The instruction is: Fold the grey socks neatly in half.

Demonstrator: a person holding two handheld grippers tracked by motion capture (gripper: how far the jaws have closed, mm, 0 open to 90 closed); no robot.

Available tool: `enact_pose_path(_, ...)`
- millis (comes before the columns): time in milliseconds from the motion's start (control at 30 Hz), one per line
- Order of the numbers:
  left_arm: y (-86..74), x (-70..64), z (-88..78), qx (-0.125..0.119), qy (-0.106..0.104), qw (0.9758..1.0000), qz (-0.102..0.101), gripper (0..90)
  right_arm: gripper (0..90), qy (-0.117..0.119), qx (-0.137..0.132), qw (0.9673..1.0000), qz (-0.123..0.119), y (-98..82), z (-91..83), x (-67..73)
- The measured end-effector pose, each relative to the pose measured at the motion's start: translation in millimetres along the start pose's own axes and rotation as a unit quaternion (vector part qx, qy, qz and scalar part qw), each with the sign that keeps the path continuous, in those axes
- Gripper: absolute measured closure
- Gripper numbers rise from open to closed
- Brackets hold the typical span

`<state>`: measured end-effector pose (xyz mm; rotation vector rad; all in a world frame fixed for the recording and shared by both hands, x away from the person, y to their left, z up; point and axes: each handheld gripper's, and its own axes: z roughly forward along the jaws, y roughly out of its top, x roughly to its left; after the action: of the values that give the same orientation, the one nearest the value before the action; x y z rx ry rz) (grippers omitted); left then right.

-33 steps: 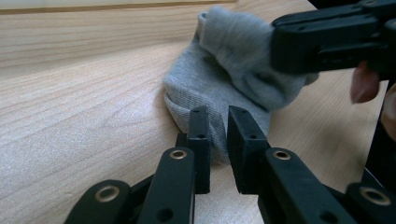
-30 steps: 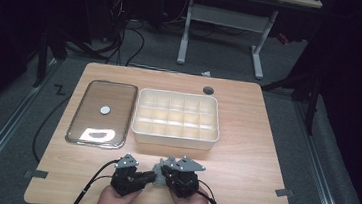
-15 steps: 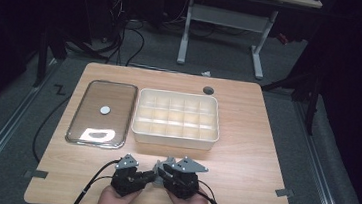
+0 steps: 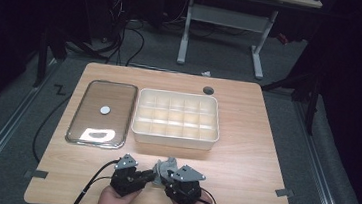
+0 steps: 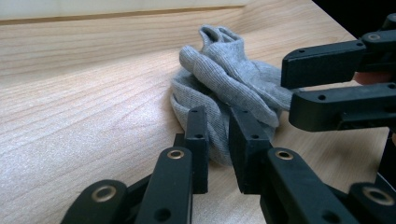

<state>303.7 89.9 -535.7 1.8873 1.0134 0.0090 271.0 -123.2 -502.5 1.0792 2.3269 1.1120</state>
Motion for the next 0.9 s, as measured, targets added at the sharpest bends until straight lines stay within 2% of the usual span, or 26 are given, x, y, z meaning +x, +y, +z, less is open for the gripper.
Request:
enact_pose_path(133, 0.1, -0.1, 0.2, 0.001, 0.000, 1.0000, 0.001, 77.9, 65.7, 0.001, -0.008, 1.0000, -0.003, 0.7, -2.1, 1.5)
enact_pose_path(367, 0.2, 0.1, 0.3, 0.001, 0.001, 1.0000, 0.001, 77.8, 65.5, 0.001, 0.005, 1.0000, -0.001, -0.9, 0.8, 0.5)
enact_pose_path(500, 0.1, 0.2, 0.4, 0.001, 0.001, 1.0000, 0.000, 77.8, 65.6, 0.002, -0.003, 0.9999, -0.013, 0.7, -1.8, 4.2)
enact_pose_path(600, 0.0, 0.0, 0.2, 0.001, 0.001, 1.0000, 0.001, 77.8, 65.8, 0.002, 0.003, 1.0000, -0.007, -0.9, 1.2, 2.0)
enact_pose_path(700, 0.1, -0.1, 0.4, 0.001, 0.001, 1.0000, 0.001, 77.8, 71.6, -0.012, 0.014, 0.9997, -0.014, -2.2, 4.4, 0.6)
enact_pose_path(767, 0.0, -0.2, 0.4, 0.001, 0.001, 1.0000, 0.001, 77.9, 86.4, -0.019, 0.015, 0.9996, -0.012, -3.5, 5.4, -1.1)
enact_pose_path(800, 0.0, -0.1, 0.3, 0.001, 0.001, 1.0000, 0.001, 78.0, 87.6, -0.022, 0.015, 0.9996, -0.007, -3.9, 5.2, -2.1)
enact_pose_path(900, 0.0, -0.7, 0.6, 0.003, 0.003, 1.0000, 0.003, 79.5, 88.3, -0.009, 0.005, 0.9999, 0.009, -1.4, 3.7, -4.6)
